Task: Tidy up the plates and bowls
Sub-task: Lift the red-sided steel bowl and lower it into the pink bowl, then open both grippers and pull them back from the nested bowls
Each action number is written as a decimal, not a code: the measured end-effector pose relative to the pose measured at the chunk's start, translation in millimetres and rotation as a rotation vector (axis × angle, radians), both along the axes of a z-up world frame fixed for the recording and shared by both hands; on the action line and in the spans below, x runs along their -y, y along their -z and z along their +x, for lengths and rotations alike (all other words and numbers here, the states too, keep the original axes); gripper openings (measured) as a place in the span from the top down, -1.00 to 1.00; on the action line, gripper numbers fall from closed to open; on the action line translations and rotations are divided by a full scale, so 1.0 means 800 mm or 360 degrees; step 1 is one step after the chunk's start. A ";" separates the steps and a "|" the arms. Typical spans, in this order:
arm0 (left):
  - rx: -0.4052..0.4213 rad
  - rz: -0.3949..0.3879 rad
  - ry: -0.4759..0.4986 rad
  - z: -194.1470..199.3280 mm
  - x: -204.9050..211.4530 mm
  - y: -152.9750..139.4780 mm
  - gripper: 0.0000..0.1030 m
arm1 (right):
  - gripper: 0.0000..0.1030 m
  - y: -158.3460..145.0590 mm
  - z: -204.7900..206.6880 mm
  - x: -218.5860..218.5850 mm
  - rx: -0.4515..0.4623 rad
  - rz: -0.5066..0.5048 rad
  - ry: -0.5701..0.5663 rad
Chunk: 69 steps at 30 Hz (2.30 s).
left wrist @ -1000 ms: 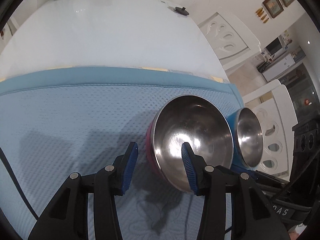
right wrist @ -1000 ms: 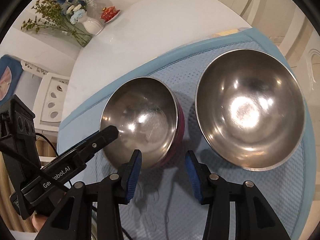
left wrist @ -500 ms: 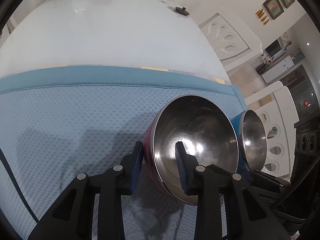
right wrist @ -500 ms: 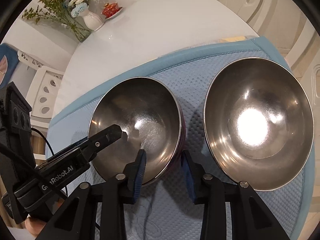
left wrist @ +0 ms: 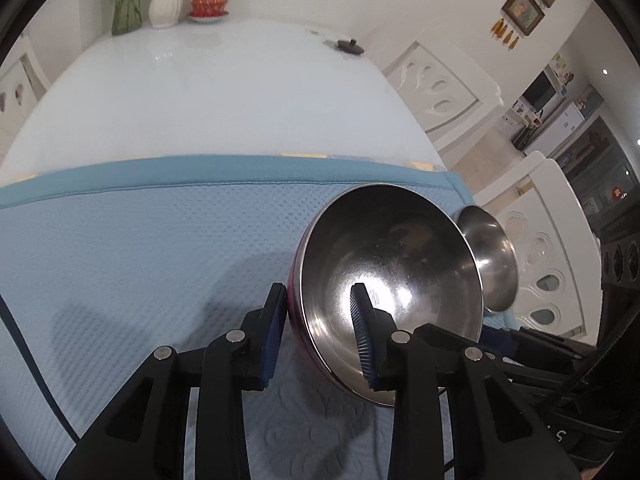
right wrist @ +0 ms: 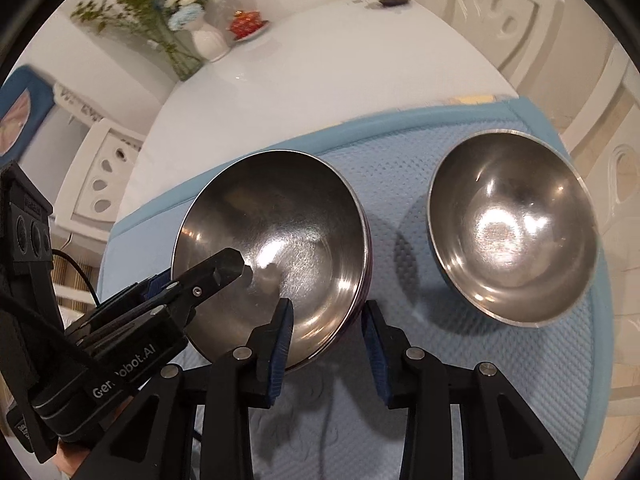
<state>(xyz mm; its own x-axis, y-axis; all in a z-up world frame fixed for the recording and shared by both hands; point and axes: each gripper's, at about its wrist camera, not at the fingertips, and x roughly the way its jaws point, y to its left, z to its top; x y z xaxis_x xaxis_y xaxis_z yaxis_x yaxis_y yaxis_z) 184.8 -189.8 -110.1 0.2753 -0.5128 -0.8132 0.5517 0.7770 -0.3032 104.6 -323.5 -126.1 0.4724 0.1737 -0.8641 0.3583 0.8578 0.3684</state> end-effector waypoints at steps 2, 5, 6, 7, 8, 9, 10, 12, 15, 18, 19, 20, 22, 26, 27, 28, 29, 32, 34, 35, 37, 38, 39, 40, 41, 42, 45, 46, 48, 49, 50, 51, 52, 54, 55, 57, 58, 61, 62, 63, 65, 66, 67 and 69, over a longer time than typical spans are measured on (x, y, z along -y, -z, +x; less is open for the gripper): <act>0.0028 0.0001 -0.0012 -0.012 -0.006 -0.010 0.44 | 0.32 -0.012 -0.009 -0.007 0.0028 -0.0021 -0.0016; 0.0053 0.0000 -0.0039 -0.034 -0.018 -0.023 0.44 | 0.32 -0.028 -0.028 -0.020 0.0057 -0.0041 -0.0047; 0.0057 -0.0002 -0.0045 -0.041 -0.021 -0.027 0.44 | 0.32 -0.031 -0.034 -0.023 0.0062 -0.0046 -0.0055; 0.0061 -0.0007 -0.0052 -0.050 -0.026 -0.031 0.44 | 0.32 -0.035 -0.040 -0.026 0.0066 -0.0048 -0.0064; 0.0066 -0.0013 -0.0056 -0.059 -0.031 -0.036 0.44 | 0.32 -0.040 -0.050 -0.031 0.0071 -0.0047 -0.0078; 0.0069 -0.0017 -0.0058 -0.068 -0.036 -0.040 0.44 | 0.32 -0.043 -0.058 -0.034 0.0075 -0.0048 -0.0087; 0.0073 -0.0021 -0.0058 -0.080 -0.042 -0.045 0.44 | 0.32 -0.045 -0.065 -0.038 0.0080 -0.0052 -0.0094; 0.0088 -0.0024 -0.0060 -0.099 -0.049 -0.052 0.44 | 0.32 -0.049 -0.085 -0.046 0.0071 -0.0057 -0.0114; 0.0112 0.0003 -0.0045 -0.133 -0.055 -0.058 0.44 | 0.32 -0.049 -0.116 -0.057 0.0040 -0.0039 -0.0142; 0.0117 0.0015 -0.0034 -0.164 -0.063 -0.062 0.44 | 0.32 -0.050 -0.145 -0.063 0.0007 -0.0034 -0.0175; 0.0110 0.0015 -0.0027 -0.177 -0.067 -0.063 0.44 | 0.32 -0.050 -0.156 -0.065 -0.0005 -0.0034 -0.0189; 0.0099 0.0013 -0.0023 -0.186 -0.069 -0.063 0.44 | 0.32 -0.050 -0.164 -0.066 -0.0012 -0.0034 -0.0198; 0.0062 0.0010 -0.0018 -0.202 -0.075 -0.060 0.44 | 0.32 -0.046 -0.180 -0.067 -0.0043 -0.0028 -0.0220; 0.0019 0.0065 -0.0021 -0.234 -0.077 -0.042 0.44 | 0.32 -0.025 -0.206 -0.070 -0.0152 0.0006 -0.0265; -0.0001 0.0075 -0.0026 -0.238 -0.078 -0.036 0.44 | 0.32 -0.019 -0.211 -0.072 -0.0174 -0.0001 -0.0273; -0.0032 0.0092 -0.0030 -0.241 -0.078 -0.028 0.44 | 0.32 -0.016 -0.213 -0.073 -0.0187 -0.0007 -0.0278; -0.0050 0.0099 -0.0033 -0.245 -0.078 -0.025 0.44 | 0.32 -0.009 -0.217 -0.075 -0.0212 -0.0007 -0.0288; -0.0092 0.0111 -0.0029 -0.256 -0.085 -0.016 0.44 | 0.32 0.002 -0.223 -0.076 -0.0256 0.0043 -0.0299; -0.0115 0.0112 -0.0034 -0.259 -0.087 -0.013 0.44 | 0.32 0.006 -0.226 -0.077 -0.0276 0.0067 -0.0304; -0.0122 0.0116 -0.0038 -0.260 -0.088 -0.012 0.44 | 0.32 0.006 -0.227 -0.078 -0.0276 0.0063 -0.0309; -0.0134 0.0127 -0.0037 -0.263 -0.089 -0.008 0.44 | 0.32 0.005 -0.227 -0.079 -0.0277 0.0054 -0.0319; -0.0143 0.0132 -0.0035 -0.263 -0.089 -0.006 0.44 | 0.32 0.005 -0.226 -0.079 -0.0283 0.0051 -0.0317; -0.0153 0.0140 -0.0032 -0.264 -0.088 -0.003 0.44 | 0.32 0.006 -0.227 -0.078 -0.0287 0.0051 -0.0314; -0.0163 0.0150 -0.0031 -0.266 -0.088 0.000 0.44 | 0.32 0.006 -0.227 -0.079 -0.0290 0.0051 -0.0312; -0.0170 0.0160 -0.0031 -0.266 -0.089 0.001 0.44 | 0.32 0.007 -0.227 -0.078 -0.0302 0.0059 -0.0311; -0.0176 0.0171 -0.0033 -0.266 -0.088 0.003 0.44 | 0.32 0.008 -0.228 -0.077 -0.0309 0.0068 -0.0309; -0.0176 0.0207 -0.0073 -0.263 -0.091 0.004 0.41 | 0.32 0.009 -0.229 -0.075 -0.0317 0.0077 -0.0303; -0.0179 0.0195 -0.0075 -0.262 -0.094 0.001 0.41 | 0.32 0.009 -0.230 -0.075 -0.0317 0.0079 -0.0302; -0.0168 0.0170 -0.0093 -0.260 -0.102 -0.006 0.41 | 0.32 0.007 -0.230 -0.074 -0.0314 0.0083 -0.0295; -0.0152 0.0171 -0.0106 -0.259 -0.106 -0.010 0.38 | 0.32 0.007 -0.230 -0.074 -0.0314 0.0082 -0.0295; -0.0145 0.0171 -0.0113 -0.259 -0.109 -0.012 0.37 | 0.32 0.007 -0.230 -0.073 -0.0316 0.0080 -0.0296; -0.0142 0.0165 -0.0119 -0.257 -0.112 -0.015 0.36 | 0.32 0.007 -0.230 -0.072 -0.0320 0.0081 -0.0297; -0.0145 0.0161 -0.0126 -0.256 -0.116 -0.016 0.36 | 0.32 0.008 -0.230 -0.071 -0.0326 0.0086 -0.0293; -0.0154 0.0151 -0.0140 -0.253 -0.120 -0.016 0.36 | 0.32 0.008 -0.230 -0.069 -0.0332 0.0099 -0.0283; -0.0156 0.0155 -0.0144 -0.252 -0.120 -0.015 0.36 | 0.32 0.008 -0.230 -0.069 -0.0332 0.0101 -0.0282; -0.0153 0.0172 -0.0148 -0.250 -0.122 -0.012 0.36 | 0.32 0.005 -0.230 -0.067 -0.0325 0.0100 -0.0280; -0.0153 0.0176 -0.0150 -0.251 -0.122 -0.012 0.36 | 0.32 0.004 -0.230 -0.066 -0.0321 0.0101 -0.0281; -0.0151 0.0178 -0.0140 -0.248 -0.121 -0.012 0.36 | 0.32 0.000 -0.229 -0.064 -0.0311 0.0115 -0.0278; -0.0146 0.0178 -0.0136 -0.248 -0.120 -0.014 0.36 | 0.32 -0.001 -0.229 -0.064 -0.0307 0.0119 -0.0277; -0.0139 0.0178 -0.0131 -0.246 -0.117 -0.016 0.36 | 0.32 -0.003 -0.228 -0.063 -0.0301 0.0123 -0.0273; -0.0121 0.0173 -0.0117 -0.241 -0.110 -0.021 0.36 | 0.32 -0.006 -0.226 -0.057 -0.0294 0.0133 -0.0256; -0.0106 0.0165 -0.0108 -0.237 -0.107 -0.025 0.36 | 0.32 -0.008 -0.224 -0.053 -0.0287 0.0147 -0.0236; -0.0092 0.0158 -0.0099 -0.235 -0.103 -0.029 0.36 | 0.32 -0.010 -0.221 -0.049 -0.0278 0.0159 -0.0220; -0.0055 0.0139 -0.0072 -0.227 -0.092 -0.040 0.36 | 0.32 -0.015 -0.216 -0.041 -0.0252 0.0170 -0.0183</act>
<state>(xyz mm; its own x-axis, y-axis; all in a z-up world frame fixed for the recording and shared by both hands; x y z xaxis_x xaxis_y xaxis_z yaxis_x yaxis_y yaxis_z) 3.4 -116.4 -78.4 0.2676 -0.4273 -0.8636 0.5059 0.8251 -0.2515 -67.8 -291.1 -113.8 0.3039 0.3131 -0.8998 0.3209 0.8556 0.4062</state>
